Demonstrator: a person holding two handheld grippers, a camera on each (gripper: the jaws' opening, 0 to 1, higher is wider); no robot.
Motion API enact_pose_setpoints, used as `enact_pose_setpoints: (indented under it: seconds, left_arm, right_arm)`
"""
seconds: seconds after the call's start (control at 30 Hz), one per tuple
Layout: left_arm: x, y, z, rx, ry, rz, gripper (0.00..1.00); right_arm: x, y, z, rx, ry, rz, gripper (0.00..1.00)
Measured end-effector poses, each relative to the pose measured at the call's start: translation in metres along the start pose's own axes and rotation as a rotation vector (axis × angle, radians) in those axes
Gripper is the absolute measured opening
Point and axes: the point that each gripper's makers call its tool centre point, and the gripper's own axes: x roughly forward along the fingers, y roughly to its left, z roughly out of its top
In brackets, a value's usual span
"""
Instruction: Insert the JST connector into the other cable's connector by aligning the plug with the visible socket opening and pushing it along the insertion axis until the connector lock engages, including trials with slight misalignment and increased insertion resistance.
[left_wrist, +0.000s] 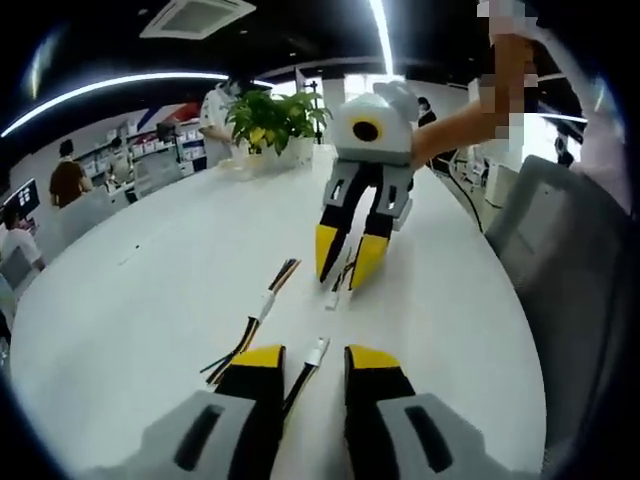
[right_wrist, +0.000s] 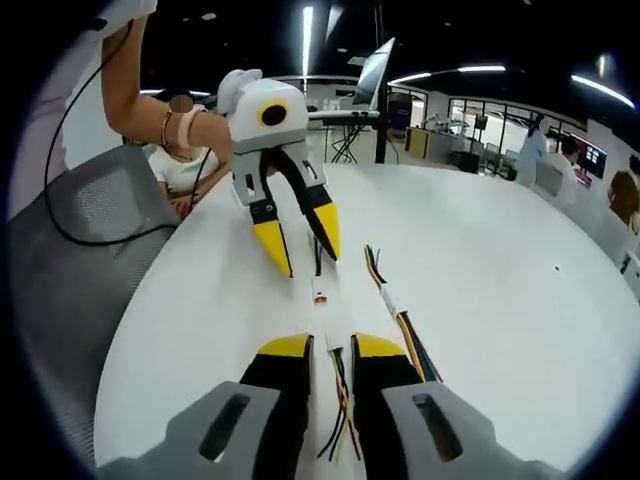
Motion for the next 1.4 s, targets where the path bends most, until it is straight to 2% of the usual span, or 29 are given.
enact_pose_setpoints:
  seconds: [0.13, 0.3, 0.43, 0.47, 0.5, 0.87, 1.03, 1.4]
  left_arm:
    - [0.0028, -0.0032, -0.0024, 0.006, 0.003, -0.023, 0.08]
    - [0.0065, -0.0035, -0.0014, 0.002, -0.005, -0.03, 0.08]
    - [0.0101, -0.003, -0.008, 0.02, 0.019, -0.04, 0.07]
    - [0.0105, -0.0022, -0.0103, 0.022, 0.026, -0.037, 0.07]
    - [0.0098, -0.0015, -0.0082, 0.006, 0.007, -0.038, 0.06]
    - [0.0076, -0.0056, -0.0057, 0.048, -0.003, -0.05, 0.01]
    - [0.007, -0.0069, -0.0049, 0.05, -0.01, -0.047, 0.0]
    - [0.0067, -0.0073, -0.0045, 0.02, -0.008, -0.04, 0.0]
  right_arm:
    - [0.0036, -0.0002, -0.0025, -0.003, 0.001, 0.008, 0.12]
    - [0.0065, 0.0001, -0.0064, 0.001, 0.009, 0.016, 0.12]
    - [0.0064, 0.0005, -0.0085, -0.004, 0.026, 0.017, 0.14]
    - [0.0054, 0.0009, -0.0069, 0.003, 0.02, 0.02, 0.14]
    - [0.0057, 0.0006, -0.0059, -0.001, 0.015, 0.02, 0.14]
    - [0.0051, -0.0023, -0.007, 0.019, -0.013, 0.004, 0.1]
    - [0.0064, -0.0006, -0.0065, 0.042, -0.026, 0.008, 0.04]
    - [0.0069, -0.0017, -0.0077, 0.044, -0.025, -0.002, 0.03]
